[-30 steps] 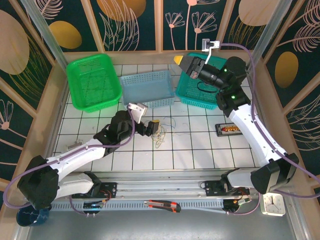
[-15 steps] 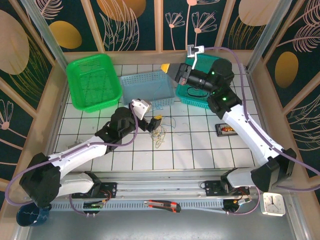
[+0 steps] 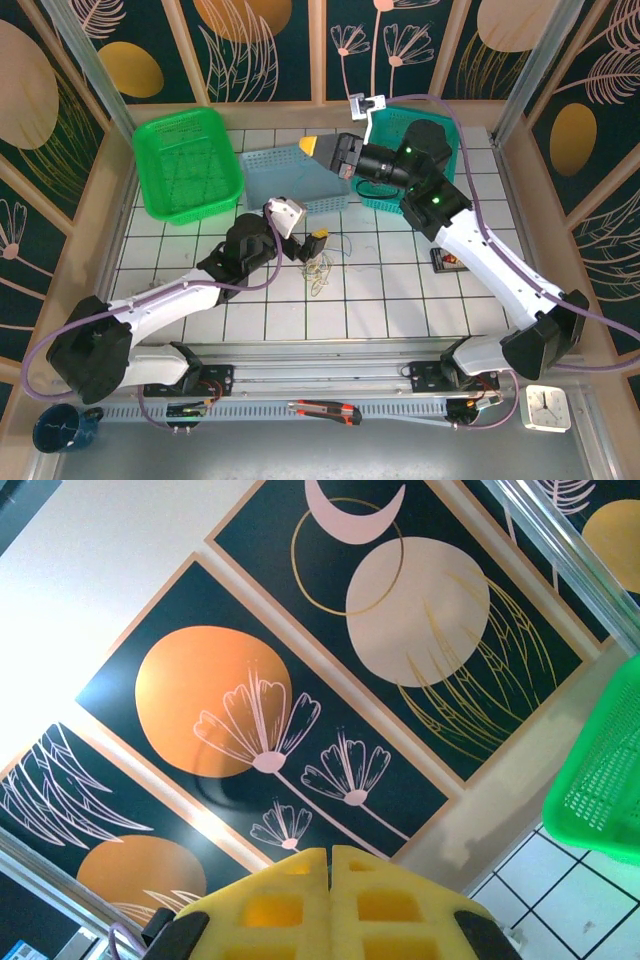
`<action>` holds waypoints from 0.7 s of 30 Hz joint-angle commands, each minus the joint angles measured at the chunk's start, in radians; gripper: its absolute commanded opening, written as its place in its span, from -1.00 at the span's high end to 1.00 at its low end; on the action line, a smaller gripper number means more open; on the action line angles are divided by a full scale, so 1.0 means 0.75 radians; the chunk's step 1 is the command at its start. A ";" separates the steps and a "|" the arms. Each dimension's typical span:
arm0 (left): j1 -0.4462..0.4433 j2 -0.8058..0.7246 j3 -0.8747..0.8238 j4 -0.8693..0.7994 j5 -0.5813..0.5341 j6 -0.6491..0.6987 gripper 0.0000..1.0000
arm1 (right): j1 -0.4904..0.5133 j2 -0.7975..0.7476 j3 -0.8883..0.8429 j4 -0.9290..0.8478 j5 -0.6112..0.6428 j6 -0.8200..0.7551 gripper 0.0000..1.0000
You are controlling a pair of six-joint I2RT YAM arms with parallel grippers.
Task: Untangle the cables
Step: Straighten the cable.
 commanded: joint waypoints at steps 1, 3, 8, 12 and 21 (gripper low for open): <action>0.005 0.009 -0.021 0.145 -0.018 -0.005 -0.63 | 0.010 -0.041 0.046 0.042 0.042 -0.013 1.00; 0.006 0.027 -0.029 0.172 -0.003 -0.023 -0.24 | 0.007 -0.058 0.046 0.064 0.054 0.000 1.00; 0.007 0.077 -0.030 0.192 0.012 -0.066 1.00 | -0.022 -0.077 0.062 0.110 0.069 0.030 1.00; 0.007 0.086 -0.057 0.198 -0.011 -0.091 1.00 | -0.097 -0.080 0.071 0.153 0.068 0.070 1.00; 0.026 0.039 -0.251 0.309 -0.092 -0.171 1.00 | -0.316 -0.012 0.134 0.284 0.041 0.189 1.00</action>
